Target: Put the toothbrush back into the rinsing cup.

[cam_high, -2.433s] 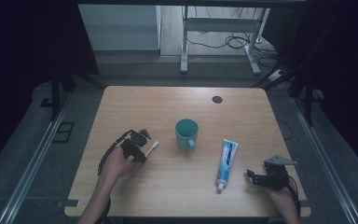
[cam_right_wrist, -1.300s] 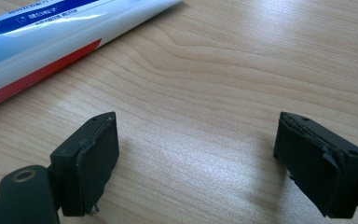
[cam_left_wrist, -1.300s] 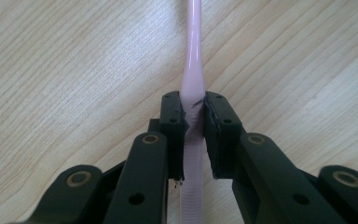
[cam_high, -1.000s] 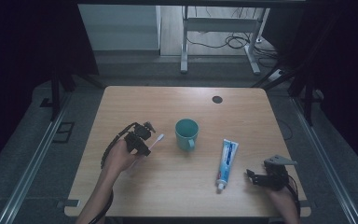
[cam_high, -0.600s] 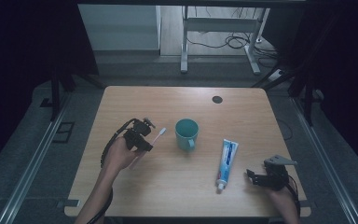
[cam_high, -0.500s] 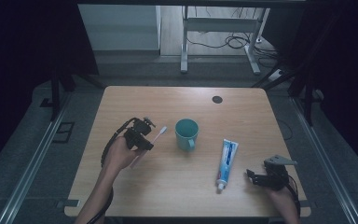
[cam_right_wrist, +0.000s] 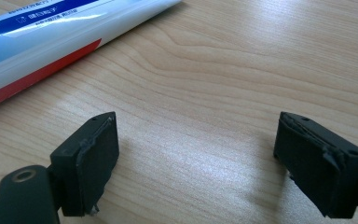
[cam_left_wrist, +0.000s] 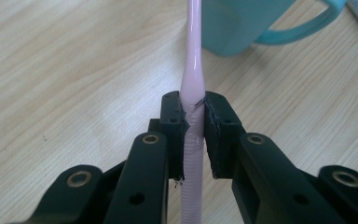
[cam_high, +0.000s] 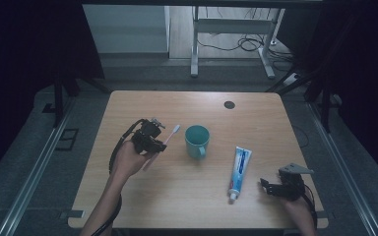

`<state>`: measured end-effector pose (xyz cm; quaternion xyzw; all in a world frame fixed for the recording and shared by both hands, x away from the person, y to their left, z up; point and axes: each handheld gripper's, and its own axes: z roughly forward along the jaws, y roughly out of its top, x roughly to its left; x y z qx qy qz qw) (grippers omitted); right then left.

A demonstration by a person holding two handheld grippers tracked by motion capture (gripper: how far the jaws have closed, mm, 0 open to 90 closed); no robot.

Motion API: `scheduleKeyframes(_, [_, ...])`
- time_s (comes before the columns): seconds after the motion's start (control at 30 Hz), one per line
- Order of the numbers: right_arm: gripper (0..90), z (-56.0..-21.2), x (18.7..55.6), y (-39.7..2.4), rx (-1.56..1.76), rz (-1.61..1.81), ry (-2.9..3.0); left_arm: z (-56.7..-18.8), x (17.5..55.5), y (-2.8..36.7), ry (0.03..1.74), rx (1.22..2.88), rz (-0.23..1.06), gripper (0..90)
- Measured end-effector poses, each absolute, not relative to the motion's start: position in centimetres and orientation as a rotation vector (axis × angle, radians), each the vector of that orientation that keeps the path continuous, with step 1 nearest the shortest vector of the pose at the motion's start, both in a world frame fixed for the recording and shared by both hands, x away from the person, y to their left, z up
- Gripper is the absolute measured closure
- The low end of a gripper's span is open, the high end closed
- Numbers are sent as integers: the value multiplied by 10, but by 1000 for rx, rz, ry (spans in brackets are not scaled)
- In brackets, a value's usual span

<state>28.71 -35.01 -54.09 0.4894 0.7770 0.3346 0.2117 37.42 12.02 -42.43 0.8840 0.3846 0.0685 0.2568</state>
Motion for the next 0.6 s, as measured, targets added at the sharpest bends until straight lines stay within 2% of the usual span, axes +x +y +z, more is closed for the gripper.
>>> scheduleKeyframes(0.6, [138,-541,287,-350,1360,931,2157,-403,373,112,959,2252,261,786])
